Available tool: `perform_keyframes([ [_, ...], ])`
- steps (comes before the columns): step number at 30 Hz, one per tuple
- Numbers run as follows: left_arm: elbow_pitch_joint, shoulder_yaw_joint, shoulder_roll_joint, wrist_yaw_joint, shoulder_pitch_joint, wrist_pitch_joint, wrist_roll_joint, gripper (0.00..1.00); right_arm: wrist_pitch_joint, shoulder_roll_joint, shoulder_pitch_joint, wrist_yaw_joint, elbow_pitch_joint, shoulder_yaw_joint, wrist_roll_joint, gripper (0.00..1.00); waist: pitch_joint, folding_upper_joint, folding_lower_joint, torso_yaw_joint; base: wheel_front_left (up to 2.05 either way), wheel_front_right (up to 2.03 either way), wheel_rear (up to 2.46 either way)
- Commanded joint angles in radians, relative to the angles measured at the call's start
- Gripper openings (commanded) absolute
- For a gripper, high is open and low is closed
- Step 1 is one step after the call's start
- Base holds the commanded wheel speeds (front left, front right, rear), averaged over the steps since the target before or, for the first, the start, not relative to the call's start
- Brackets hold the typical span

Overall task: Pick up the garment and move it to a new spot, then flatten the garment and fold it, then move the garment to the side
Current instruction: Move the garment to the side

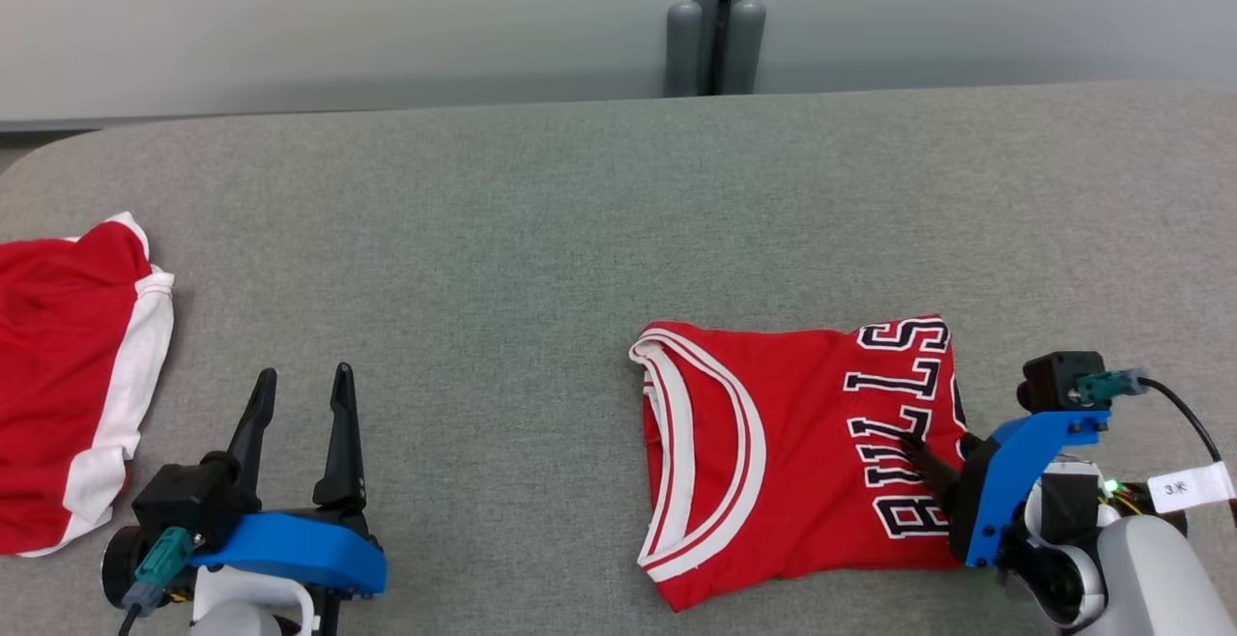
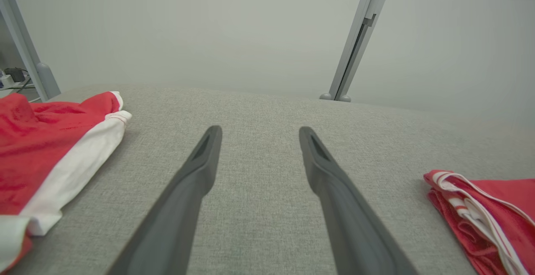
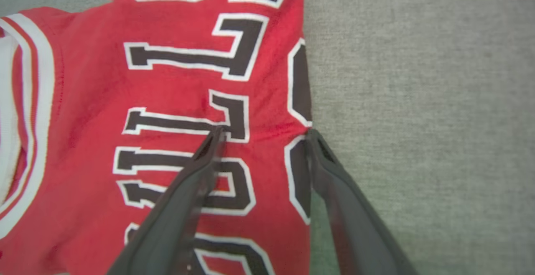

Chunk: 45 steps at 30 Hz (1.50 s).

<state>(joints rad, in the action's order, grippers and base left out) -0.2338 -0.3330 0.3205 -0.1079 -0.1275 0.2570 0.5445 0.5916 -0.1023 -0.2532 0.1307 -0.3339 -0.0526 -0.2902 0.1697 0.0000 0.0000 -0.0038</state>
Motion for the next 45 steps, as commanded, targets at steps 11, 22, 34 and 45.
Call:
perform_keyframes([
  [11, -0.008, -0.009, 0.002, 0.007, -0.041, 0.004, -0.007, 1.00, 0.017, -0.065, -0.060, 0.001, -0.125, 0.169, -0.069, 0.00, 0.023, 0.0000, 0.0000, -0.008, 0.00, 0.00, 0.00],
  [22, 0.054, 0.022, 0.036, -0.006, -0.055, 0.006, -0.014, 1.00, -0.003, -0.316, -0.324, 0.000, 0.035, 0.462, -0.111, 0.00, 0.114, 0.0000, 0.0000, -0.161, 0.00, 0.00, 0.00],
  [34, 0.199, 0.058, 0.130, -0.047, -0.120, -0.049, -0.061, 1.00, -0.145, -0.476, -0.578, 0.000, -0.072, 0.499, -0.122, 0.00, 0.285, 0.0000, 0.0000, -0.370, 0.00, 0.00, 0.00],
  [45, 0.339, 0.075, 0.203, -0.085, -0.111, -0.131, -0.092, 1.00, -0.357, -0.515, -0.678, 0.000, -0.275, 0.470, -0.051, 0.00, 0.373, 0.0000, 0.0000, -0.423, 0.00, 0.00, 0.00],
])
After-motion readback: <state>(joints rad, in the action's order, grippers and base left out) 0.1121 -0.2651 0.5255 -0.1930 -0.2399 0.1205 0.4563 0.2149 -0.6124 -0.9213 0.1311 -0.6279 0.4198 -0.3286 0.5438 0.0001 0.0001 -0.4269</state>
